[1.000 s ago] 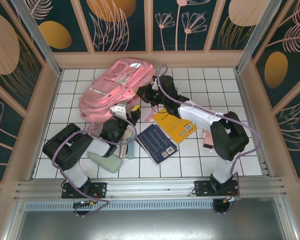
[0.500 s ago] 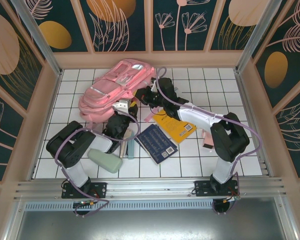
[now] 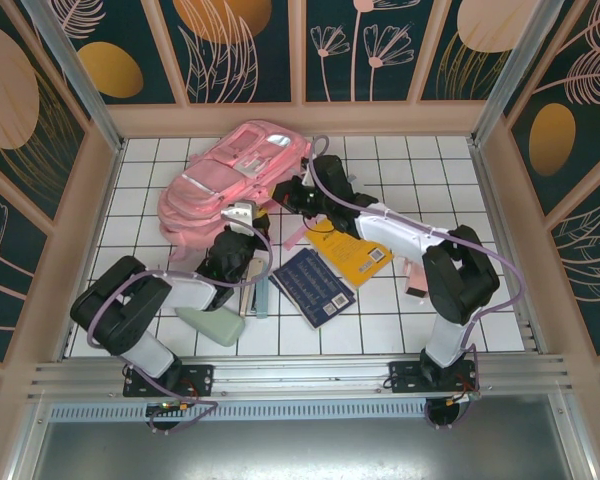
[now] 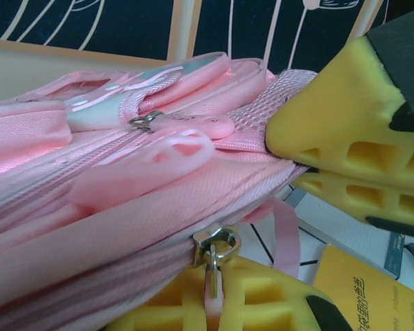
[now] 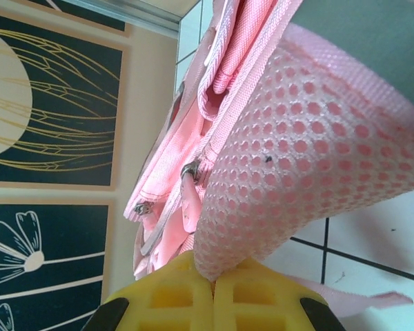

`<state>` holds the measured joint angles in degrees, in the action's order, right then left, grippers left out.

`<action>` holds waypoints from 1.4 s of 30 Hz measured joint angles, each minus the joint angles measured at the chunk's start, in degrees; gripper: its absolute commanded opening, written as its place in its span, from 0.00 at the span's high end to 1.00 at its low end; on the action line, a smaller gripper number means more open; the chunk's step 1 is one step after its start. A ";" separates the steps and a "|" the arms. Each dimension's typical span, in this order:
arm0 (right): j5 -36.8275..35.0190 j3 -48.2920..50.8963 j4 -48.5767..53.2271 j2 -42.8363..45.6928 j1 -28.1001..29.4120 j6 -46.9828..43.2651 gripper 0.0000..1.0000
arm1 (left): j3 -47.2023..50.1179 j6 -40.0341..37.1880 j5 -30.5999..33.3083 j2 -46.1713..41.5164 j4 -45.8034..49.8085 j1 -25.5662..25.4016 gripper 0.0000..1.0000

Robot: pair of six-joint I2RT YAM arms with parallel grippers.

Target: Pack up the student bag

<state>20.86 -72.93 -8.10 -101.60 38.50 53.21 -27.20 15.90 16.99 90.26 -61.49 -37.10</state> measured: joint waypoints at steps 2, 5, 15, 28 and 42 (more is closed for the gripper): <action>0.28 -0.07 0.85 0.00 -0.68 -0.74 1.00 | 0.02 0.87 -0.26 -1.81 2.99 0.00 1.00; 1.31 -0.07 2.01 0.00 -1.64 -1.53 1.00 | 0.00 2.43 -1.25 -3.91 7.78 0.00 1.00; 5.25 -3.13 7.50 -1.88 -5.79 -5.03 1.00 | -1.92 7.78 -5.77 -9.60 22.80 0.02 1.00; 8.07 -17.86 15.78 -13.60 -12.61 -7.78 1.00 | -4.44 11.02 -9.27 -12.94 36.92 3.17 1.00; 7.85 -49.88 27.12 -36.85 -23.15 -11.08 0.56 | -6.69 12.87 -16.65 -13.57 46.62 7.23 1.00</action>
<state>28.71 -122.80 19.03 -138.45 15.35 42.13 -33.89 28.77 0.34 76.69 -14.87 -29.87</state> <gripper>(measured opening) 0.210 0.074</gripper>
